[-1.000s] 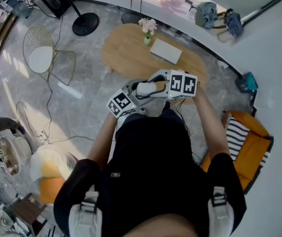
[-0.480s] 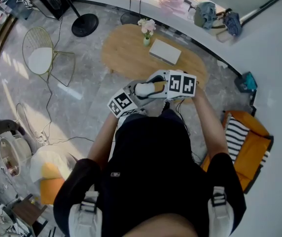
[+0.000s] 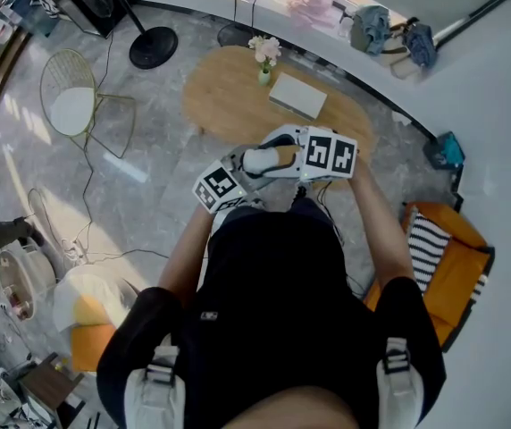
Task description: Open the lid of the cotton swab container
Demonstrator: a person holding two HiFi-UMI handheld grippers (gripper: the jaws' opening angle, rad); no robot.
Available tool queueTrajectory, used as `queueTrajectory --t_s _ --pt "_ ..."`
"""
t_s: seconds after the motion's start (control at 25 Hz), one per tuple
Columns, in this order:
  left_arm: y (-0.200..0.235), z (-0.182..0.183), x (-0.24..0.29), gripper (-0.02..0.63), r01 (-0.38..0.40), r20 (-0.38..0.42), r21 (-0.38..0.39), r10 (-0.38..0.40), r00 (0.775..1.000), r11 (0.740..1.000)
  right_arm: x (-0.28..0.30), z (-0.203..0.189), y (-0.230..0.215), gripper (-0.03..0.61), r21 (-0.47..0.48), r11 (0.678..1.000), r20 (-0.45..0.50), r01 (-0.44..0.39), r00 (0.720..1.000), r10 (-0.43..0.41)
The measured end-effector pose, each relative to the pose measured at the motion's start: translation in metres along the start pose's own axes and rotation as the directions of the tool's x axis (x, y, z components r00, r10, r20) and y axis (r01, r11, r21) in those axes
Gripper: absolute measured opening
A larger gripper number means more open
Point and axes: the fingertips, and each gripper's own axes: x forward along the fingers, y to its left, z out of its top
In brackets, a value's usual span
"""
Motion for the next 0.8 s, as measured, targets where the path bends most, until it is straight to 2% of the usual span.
queueTrajectory --t_s 0.16,0.8 --pt "-0.003 0.011 0.0042 0.198 0.015 0.024 -0.003 -0.015 1.0 1.0 -0.0005 0.0043 0.0008 0.215 -0.016 1.0 -0.01 0.0 1.0 -0.001" --pt "-0.006 0.0104 0.0079 0.197 0.038 0.014 -0.014 -0.038 0.999 0.999 -0.002 0.0002 0.0014 0.201 0.028 0.999 -0.035 -0.042 0.998 0.043"
